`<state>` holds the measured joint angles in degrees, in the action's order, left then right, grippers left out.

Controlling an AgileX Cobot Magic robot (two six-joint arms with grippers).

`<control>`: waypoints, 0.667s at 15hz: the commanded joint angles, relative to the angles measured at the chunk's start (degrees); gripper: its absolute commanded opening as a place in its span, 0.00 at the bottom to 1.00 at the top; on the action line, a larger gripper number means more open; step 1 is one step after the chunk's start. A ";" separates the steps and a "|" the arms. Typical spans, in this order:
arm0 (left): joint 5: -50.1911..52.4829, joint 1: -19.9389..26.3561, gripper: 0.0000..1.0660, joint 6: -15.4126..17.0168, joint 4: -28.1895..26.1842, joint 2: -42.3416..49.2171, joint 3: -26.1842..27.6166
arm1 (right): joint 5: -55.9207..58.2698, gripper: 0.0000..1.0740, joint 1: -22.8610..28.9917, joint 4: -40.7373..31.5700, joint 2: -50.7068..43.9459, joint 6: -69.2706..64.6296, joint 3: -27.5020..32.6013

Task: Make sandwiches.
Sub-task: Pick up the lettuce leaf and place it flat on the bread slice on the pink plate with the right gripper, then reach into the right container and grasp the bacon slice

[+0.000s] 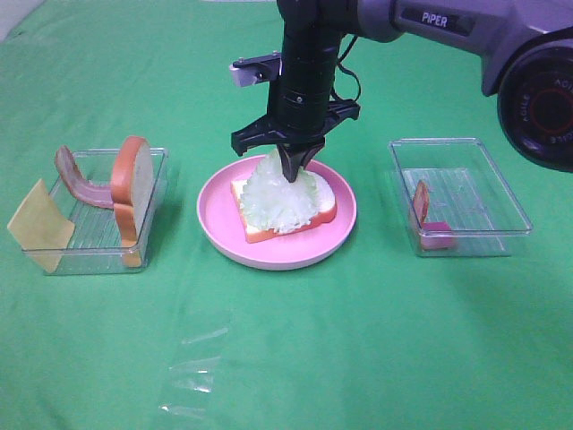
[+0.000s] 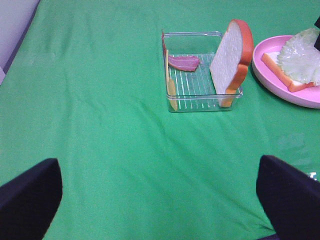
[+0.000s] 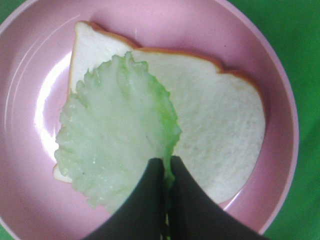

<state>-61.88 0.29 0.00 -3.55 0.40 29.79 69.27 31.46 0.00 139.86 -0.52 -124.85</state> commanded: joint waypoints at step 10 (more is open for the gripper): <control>0.23 0.06 0.92 0.00 -0.46 0.00 -0.11 | 2.75 0.92 -0.06 0.69 -4.47 3.21 -1.09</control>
<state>-61.88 0.29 0.00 -3.55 0.40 29.79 69.50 31.46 0.34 136.19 2.06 -125.54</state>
